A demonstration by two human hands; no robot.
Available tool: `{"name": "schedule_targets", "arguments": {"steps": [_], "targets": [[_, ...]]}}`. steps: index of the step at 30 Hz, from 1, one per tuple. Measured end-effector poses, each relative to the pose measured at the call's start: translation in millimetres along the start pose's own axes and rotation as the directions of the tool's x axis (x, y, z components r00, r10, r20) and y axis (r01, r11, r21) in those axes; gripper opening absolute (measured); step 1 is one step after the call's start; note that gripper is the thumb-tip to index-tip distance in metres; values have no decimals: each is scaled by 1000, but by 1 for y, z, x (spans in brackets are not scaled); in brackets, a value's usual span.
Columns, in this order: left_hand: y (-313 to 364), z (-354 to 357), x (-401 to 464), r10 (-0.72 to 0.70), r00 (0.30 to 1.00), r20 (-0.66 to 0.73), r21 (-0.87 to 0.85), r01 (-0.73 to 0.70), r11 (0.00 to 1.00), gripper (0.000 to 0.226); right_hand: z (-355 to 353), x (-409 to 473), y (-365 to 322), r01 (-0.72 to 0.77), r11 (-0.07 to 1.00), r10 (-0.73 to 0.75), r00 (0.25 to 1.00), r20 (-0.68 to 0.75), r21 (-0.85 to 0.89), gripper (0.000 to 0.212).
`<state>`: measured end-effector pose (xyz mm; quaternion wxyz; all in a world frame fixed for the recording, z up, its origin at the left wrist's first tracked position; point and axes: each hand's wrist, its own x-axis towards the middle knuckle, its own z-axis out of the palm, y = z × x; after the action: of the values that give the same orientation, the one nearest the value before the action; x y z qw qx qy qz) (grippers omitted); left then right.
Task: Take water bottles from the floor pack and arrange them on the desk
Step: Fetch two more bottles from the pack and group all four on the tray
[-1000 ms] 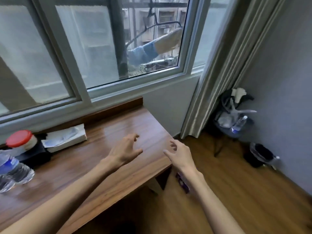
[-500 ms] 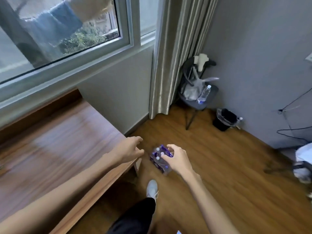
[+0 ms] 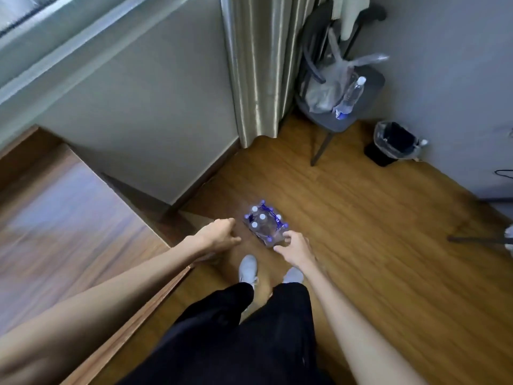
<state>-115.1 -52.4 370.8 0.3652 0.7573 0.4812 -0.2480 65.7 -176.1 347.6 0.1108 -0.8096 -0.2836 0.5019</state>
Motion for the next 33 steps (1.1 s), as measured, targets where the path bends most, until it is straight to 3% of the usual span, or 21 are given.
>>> {"name": "schedule_targets", "arguments": {"steps": [8,15,20,24,29,33], "targets": [[13,58,116,-298,953,-62,-351,259,900,52,17,159,36,-45,995,56,991,124,-87,39],[-22,185,260,-476,879,18,-418,439,795,61,92,328,94,13,934,67,976,210,-358,31],[-60,275,362,-548,834,60,-446,514,733,64,154,441,142,55,917,48,968,245,-396,48],[-85,325,432,-530,847,45,-437,494,752,72,194,513,172,100,901,17,965,263,-422,68],[-95,356,491,-525,850,-45,-491,439,752,81,232,565,193,216,875,-118,963,241,-433,80],[-99,366,515,-529,845,-73,-541,412,733,70,250,581,193,218,904,-155,969,192,-368,92]]}}
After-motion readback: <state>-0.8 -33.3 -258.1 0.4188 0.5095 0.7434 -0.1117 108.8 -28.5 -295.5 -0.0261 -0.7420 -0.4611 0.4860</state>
